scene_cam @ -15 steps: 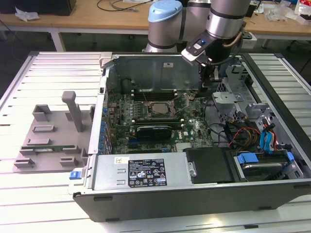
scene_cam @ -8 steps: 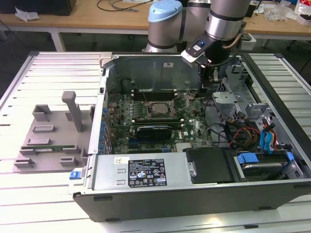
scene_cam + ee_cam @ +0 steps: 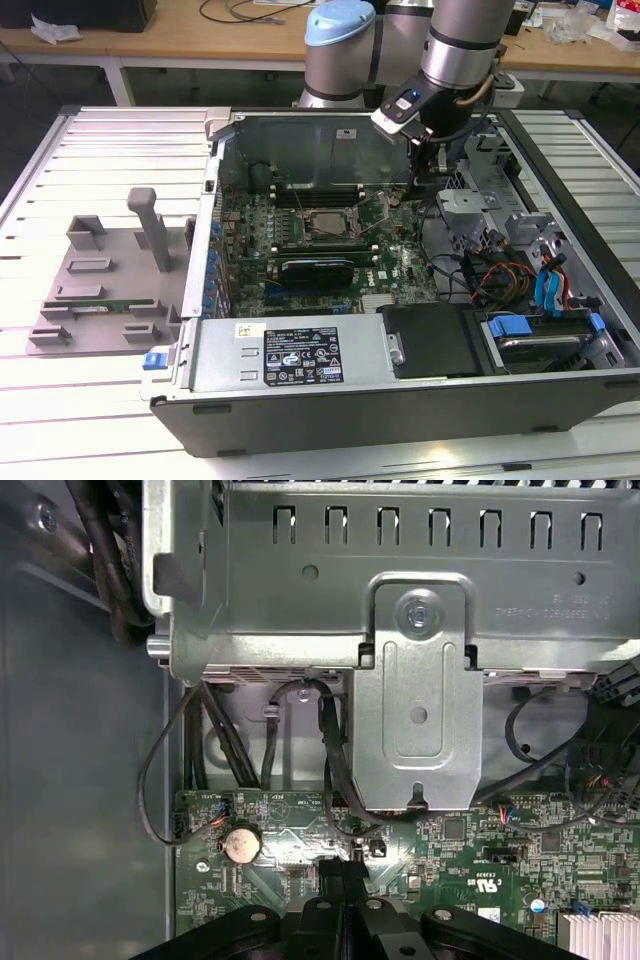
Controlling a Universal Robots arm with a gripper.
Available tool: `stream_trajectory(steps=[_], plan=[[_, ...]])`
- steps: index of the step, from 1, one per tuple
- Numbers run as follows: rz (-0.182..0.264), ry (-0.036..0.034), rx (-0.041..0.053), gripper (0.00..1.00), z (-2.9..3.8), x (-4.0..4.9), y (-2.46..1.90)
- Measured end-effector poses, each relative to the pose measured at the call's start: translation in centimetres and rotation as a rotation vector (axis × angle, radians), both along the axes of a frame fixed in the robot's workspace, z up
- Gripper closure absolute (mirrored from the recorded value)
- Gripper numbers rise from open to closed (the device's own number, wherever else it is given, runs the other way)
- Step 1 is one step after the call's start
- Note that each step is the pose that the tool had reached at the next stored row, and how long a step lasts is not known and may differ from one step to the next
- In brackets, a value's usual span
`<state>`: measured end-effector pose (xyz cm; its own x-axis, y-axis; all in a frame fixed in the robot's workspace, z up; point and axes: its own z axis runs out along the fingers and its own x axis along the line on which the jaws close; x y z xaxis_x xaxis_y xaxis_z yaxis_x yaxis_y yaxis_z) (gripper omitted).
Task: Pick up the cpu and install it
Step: 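Close the cpu cover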
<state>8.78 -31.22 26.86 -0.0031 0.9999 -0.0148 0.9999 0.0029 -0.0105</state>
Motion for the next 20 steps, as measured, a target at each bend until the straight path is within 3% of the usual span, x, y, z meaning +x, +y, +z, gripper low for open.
stream_trajectory(steps=[5,9,20], plan=[[0.0,0.0,0.0,0.89,-0.45,-0.16,0.0],[0.0,0.0,0.0,0.89,-0.79,-1.26,0.0],[0.0,0.0,0.0002,0.89,-1.09,-1.9,0.0]])
